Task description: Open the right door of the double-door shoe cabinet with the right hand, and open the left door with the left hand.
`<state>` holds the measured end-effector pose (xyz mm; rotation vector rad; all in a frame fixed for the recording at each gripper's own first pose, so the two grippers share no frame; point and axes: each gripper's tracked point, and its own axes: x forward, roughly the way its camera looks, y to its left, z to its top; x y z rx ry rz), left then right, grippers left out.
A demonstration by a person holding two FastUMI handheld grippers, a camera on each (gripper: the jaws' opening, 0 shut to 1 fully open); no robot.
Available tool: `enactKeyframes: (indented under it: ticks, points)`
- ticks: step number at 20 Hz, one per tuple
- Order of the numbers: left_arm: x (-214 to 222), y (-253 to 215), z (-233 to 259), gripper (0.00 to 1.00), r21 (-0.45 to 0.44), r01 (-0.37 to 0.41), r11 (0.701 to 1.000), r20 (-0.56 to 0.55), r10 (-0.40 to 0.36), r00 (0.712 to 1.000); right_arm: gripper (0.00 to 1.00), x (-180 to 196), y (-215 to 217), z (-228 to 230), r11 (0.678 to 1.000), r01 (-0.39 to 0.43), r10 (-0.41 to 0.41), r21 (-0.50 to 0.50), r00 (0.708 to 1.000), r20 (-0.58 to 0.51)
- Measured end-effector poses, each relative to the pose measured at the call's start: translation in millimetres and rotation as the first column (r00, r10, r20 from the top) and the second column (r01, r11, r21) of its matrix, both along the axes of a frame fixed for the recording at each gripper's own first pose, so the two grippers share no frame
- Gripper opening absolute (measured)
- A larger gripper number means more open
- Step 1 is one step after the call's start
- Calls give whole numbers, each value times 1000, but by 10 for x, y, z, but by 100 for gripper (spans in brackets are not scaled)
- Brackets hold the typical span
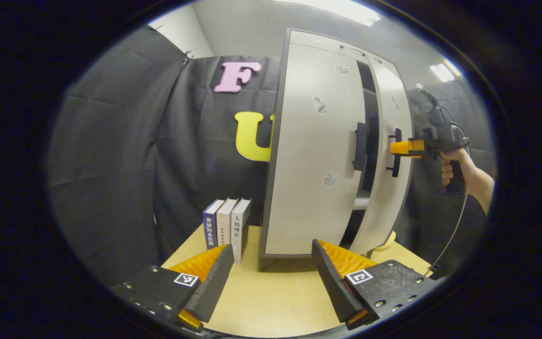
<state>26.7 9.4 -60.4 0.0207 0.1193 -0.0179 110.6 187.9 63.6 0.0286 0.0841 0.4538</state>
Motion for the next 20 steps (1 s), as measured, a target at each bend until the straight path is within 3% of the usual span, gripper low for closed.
enactKeyframes:
  ticks: [9,12,16,20]
  points:
    - [-327,-687,263,99,-67,-175,982,38,177,983,8,-148,-132,-11,980,-197,197,-14,980,29]
    - [-481,-851,305,97,-58,-241,969,50,244,969,8,-252,-220,-23,960,-281,281,-14,959,26]
    - [-699,-1246,348,99,-140,-281,950,80,293,953,8,-347,-377,-19,929,-371,371,-11,928,35]
    - [-968,-1514,243,99,-95,-343,935,85,351,933,8,-402,-547,-8,890,-455,455,7,890,42]
